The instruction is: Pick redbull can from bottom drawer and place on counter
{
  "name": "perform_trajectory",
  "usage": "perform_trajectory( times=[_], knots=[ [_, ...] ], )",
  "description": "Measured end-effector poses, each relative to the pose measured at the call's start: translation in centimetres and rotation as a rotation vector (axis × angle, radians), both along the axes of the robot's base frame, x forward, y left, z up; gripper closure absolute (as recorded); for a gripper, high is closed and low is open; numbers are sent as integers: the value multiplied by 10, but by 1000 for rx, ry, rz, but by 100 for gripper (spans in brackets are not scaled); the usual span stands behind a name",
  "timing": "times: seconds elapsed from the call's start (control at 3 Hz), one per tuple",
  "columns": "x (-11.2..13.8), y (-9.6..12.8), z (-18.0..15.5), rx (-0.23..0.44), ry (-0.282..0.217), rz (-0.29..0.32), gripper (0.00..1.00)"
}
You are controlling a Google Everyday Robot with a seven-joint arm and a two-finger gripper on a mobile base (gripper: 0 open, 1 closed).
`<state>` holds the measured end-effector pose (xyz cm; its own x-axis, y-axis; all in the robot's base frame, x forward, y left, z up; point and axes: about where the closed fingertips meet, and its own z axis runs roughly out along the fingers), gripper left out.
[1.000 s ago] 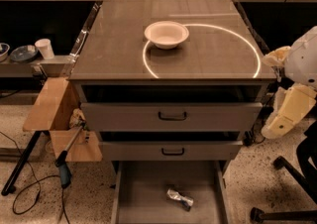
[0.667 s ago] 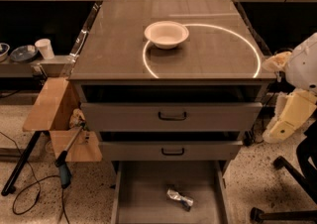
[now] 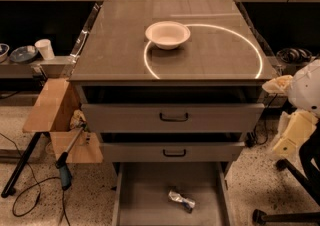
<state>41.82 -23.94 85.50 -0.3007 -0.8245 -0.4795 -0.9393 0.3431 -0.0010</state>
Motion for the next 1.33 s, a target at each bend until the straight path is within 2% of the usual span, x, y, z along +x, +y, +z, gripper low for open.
perform_trajectory(
  times=[0.33,0.67,1.0,1.33],
  knots=[
    [-11,-3,-51,-37,71,-21,0],
    [-11,-3,-51,-37,71,-21,0],
    [-9,3,-67,-24,70,-12,0],
    [-5,8,-98,-12,96,-28,0]
  ],
)
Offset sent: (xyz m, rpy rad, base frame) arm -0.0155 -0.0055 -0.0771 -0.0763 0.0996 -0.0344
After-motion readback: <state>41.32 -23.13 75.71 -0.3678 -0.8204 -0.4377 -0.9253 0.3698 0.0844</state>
